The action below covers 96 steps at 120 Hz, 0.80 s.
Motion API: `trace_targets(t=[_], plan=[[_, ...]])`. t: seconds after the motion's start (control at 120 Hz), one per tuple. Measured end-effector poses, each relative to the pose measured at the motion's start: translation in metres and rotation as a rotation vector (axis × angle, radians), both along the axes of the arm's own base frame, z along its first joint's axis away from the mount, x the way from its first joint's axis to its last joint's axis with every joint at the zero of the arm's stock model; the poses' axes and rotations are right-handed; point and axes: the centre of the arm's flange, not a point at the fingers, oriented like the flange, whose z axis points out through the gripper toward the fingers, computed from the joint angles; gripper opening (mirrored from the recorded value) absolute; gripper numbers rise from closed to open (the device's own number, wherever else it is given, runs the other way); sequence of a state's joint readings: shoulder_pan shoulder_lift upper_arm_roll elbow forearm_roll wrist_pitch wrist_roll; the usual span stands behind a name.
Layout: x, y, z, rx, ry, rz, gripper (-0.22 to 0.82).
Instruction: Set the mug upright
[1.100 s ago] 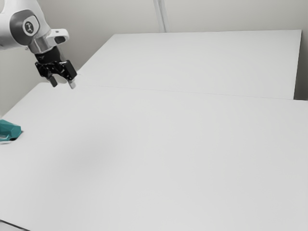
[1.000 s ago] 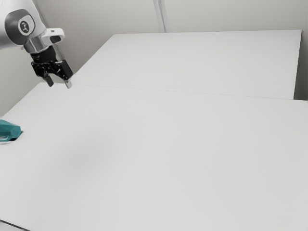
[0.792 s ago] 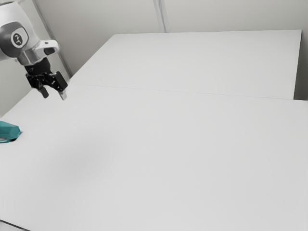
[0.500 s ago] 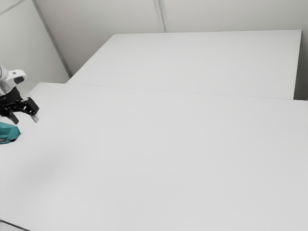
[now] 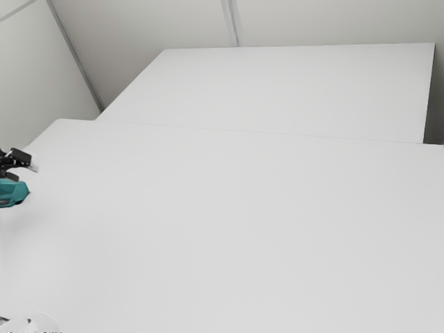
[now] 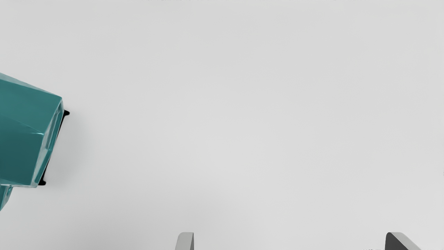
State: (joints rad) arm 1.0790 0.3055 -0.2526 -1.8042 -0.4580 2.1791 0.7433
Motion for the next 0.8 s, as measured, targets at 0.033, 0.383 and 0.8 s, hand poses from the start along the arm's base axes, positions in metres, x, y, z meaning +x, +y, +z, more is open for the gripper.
trace_targets(t=[0.033,0.383,0.8], plan=[[-0.003,0.005,-0.003,-0.004,-0.02,-0.024,0.6],[-0.073,0.062,-0.019,0.055,-0.148,-0.24,0.6],[-0.13,0.169,-0.047,0.211,-0.265,-0.329,0.6]])
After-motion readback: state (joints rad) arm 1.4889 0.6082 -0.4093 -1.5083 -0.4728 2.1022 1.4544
